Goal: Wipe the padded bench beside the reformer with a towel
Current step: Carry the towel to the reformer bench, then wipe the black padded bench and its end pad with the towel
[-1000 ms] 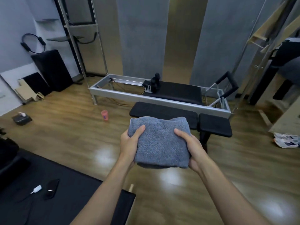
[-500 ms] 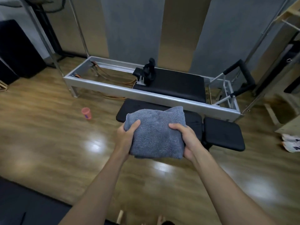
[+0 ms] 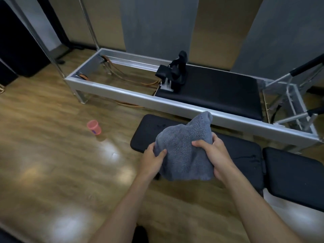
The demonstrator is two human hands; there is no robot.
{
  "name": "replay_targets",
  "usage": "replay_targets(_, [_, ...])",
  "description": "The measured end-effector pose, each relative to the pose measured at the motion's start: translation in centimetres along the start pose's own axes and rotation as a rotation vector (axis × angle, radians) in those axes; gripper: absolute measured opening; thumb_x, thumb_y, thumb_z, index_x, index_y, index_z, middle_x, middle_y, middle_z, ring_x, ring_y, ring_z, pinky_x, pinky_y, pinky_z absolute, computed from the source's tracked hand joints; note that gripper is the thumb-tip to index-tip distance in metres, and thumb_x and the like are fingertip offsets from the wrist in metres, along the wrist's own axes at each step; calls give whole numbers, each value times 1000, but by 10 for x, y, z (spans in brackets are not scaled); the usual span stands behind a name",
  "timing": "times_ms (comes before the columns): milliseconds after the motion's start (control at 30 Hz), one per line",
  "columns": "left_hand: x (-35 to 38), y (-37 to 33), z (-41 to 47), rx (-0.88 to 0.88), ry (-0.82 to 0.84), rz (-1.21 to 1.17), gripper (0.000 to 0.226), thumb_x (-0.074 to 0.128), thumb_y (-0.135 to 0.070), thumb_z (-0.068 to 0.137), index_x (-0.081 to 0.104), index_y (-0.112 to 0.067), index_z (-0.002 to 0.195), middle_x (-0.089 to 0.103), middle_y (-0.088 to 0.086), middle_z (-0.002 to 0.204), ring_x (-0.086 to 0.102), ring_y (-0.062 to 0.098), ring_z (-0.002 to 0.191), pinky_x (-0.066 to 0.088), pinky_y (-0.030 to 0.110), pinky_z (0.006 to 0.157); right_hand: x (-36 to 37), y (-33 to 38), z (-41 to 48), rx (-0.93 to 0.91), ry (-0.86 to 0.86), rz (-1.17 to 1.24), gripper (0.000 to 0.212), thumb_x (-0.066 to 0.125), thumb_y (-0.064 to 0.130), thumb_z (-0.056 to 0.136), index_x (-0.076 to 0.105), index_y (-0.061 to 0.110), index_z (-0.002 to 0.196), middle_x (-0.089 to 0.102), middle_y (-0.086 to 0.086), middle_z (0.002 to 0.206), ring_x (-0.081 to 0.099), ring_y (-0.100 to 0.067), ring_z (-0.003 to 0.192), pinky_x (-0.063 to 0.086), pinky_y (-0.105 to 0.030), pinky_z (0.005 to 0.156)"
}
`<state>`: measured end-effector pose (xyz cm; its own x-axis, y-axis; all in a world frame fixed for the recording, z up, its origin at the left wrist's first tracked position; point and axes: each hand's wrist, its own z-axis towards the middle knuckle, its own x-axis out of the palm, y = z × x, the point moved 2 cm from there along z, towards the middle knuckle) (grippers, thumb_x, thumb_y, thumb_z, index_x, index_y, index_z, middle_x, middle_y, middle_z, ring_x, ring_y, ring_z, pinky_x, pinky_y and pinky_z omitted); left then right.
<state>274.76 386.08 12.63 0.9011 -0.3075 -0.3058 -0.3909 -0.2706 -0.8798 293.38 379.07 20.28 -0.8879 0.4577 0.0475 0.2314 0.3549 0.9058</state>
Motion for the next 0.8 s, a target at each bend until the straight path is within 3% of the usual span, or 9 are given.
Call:
replay_targets(167, [19,63,129,85,63,82,44,58,-37,94,51,-20,134,57,-1,120,57,14,107,47,26,82,37,-56,112,-142,-96,-179,32,78,23,79,57,32,101,72,9,92,71,-5,80,57,-28,64])
replay_targets(233, [27,83,172,104,100,50,36,48,-36,98,55,-21,131,60,-2,122,57,13,111,44,25,85,51,-80,149,-212,-132,-247,30,76,24,81,55,34,100,69,9,96,69,-1,79,55,-23,60])
replay_targets(400, [46,117,242,189,137,-102,35,42,-42,99,65,-22,117,67,1,114,61,15,109,49,29,90,75,-131,217,-431,-179,-315,30,75,21,80,53,35,94,68,8,93,68,-1,78,57,-32,66])
replay_targets(500, [64,127,260,225,157,-160,25,41,-44,98,63,-32,102,68,-2,111,62,14,107,51,42,97,80,-151,236,-543,-166,-369,30,73,19,80,51,35,92,68,9,90,66,2,79,56,-26,65])
replay_targets(667, [97,127,281,289,72,-189,45,30,-46,101,64,-18,111,68,5,113,62,21,109,47,48,100,65,-166,261,-651,-154,-400,31,73,18,79,49,34,89,65,13,87,63,7,80,48,-9,59])
replay_targets(800, [124,113,293,265,42,-205,48,28,-46,101,66,-16,101,70,6,105,65,22,103,49,49,96,45,-158,282,-680,-149,-448,33,73,18,80,46,35,87,63,23,82,60,12,79,44,-6,57])
